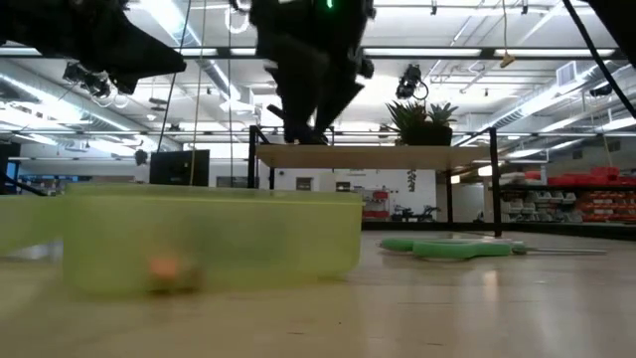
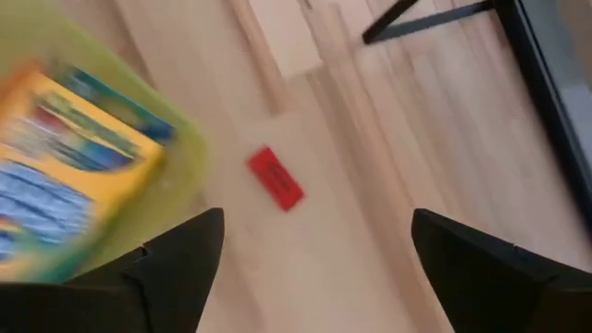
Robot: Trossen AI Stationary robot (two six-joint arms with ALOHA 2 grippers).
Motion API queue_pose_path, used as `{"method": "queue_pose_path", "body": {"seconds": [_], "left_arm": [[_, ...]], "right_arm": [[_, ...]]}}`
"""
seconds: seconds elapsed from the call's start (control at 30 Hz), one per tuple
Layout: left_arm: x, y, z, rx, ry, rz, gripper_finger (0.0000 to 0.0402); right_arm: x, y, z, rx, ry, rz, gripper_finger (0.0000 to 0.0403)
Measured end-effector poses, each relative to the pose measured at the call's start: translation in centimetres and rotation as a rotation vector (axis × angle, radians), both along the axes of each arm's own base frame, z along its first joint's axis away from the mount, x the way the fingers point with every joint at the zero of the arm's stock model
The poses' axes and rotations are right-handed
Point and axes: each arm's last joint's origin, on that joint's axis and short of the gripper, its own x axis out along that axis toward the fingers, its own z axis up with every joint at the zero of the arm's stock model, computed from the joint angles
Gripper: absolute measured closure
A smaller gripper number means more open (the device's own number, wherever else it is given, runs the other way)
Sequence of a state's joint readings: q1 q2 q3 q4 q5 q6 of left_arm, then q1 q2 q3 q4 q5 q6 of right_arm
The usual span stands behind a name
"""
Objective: Pack school essentials
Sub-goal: Put the green scissors into the supply box
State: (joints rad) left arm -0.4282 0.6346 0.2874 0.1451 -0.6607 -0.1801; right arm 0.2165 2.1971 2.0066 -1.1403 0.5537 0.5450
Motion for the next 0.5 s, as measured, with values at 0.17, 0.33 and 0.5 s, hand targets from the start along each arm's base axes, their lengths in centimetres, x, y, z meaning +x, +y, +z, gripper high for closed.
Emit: {"method": "queue_pose_path", "body": {"seconds": [0.17, 0.33, 0.5], "left_arm": [[0.1, 0.0, 0.6, 0.072, -0.036, -0.014, 0.0323], [0.1, 0.0, 0.7, 0.137, -0.027, -0.017, 0.0319], [0.1, 0.0, 0.6, 0.160, -0.012, -0.014, 0.0328]], "right_arm": [[0.0, -1.8, -2.5, -0.009, 0.105, 0.090, 0.0057], [-0.4, -3.3, -4.8, 0.064, 0.212, 0.159, 0.0069], [-1.1, -2.2, -5.4, 0.179, 0.299, 0.270, 0.0076]]}}
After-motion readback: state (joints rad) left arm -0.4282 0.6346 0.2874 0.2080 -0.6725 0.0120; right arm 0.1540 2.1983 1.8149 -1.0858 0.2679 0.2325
